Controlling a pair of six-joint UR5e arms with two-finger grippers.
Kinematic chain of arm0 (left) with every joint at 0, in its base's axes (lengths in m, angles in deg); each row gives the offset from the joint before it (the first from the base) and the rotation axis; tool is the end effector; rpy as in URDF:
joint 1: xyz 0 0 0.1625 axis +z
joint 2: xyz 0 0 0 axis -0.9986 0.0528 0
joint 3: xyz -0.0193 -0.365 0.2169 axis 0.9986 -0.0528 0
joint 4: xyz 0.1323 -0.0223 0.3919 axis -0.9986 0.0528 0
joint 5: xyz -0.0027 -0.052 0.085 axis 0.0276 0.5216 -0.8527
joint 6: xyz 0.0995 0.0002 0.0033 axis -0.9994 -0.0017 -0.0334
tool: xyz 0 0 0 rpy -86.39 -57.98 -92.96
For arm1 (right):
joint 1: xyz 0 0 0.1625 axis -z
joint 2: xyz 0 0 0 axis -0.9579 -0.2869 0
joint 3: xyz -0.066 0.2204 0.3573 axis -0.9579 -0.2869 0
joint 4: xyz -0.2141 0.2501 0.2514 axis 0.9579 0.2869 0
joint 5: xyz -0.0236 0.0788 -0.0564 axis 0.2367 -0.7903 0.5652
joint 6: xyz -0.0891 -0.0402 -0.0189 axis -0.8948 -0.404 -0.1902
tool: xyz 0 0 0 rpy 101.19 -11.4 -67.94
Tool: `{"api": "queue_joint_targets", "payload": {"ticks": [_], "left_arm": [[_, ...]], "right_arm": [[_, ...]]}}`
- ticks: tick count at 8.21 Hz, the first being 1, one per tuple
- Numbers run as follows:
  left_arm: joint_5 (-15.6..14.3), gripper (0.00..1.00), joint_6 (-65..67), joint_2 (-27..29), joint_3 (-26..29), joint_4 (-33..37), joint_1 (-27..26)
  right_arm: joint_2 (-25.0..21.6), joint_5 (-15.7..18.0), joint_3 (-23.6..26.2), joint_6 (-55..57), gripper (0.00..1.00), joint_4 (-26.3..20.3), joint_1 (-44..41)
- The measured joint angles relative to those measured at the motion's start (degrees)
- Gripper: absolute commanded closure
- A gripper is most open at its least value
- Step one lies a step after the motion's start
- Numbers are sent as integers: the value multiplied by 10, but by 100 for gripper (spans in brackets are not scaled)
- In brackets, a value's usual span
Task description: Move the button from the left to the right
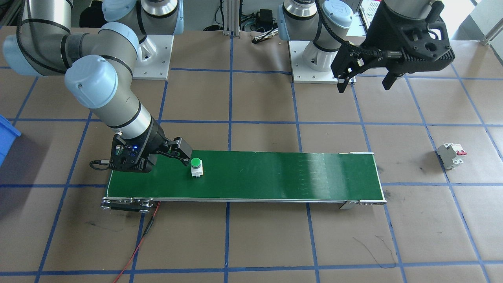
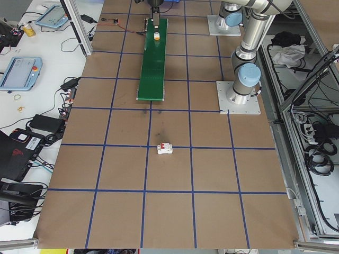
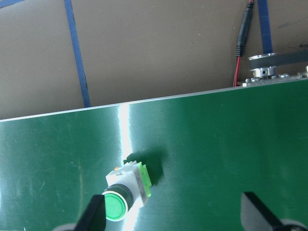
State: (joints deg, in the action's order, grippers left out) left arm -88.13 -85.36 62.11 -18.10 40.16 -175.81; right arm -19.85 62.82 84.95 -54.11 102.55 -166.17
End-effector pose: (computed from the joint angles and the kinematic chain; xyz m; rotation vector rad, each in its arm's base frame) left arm -0.1199 -0.5084 0.5712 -0.1436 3.1073 -0.0317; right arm 0.1845 -0.5461 0.3182 0.2308 2.8857 -0.0296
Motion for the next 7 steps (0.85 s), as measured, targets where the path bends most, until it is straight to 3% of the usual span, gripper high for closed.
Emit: {"api": "queue_joint_targets", "payload": {"ticks": [2, 4, 5, 6, 7], "left_arm": [[-1, 0, -2, -17, -2, -1, 0], [-3, 0, -1, -30, -5, -1, 1], [-3, 0, 2, -36, -7, 0, 1], [-1, 0, 5, -39, -8, 0, 1], [5, 0, 7, -40, -7, -2, 2]], "right_arm": [[22, 10, -1, -9, 1, 1, -1], [42, 40, 0, -40, 53, 0, 0], [48, 68, 2, -63, 86, -3, 1], [50, 84, 3, -79, 99, -6, 4], [50, 95, 3, -108, 100, -9, 10]]}}
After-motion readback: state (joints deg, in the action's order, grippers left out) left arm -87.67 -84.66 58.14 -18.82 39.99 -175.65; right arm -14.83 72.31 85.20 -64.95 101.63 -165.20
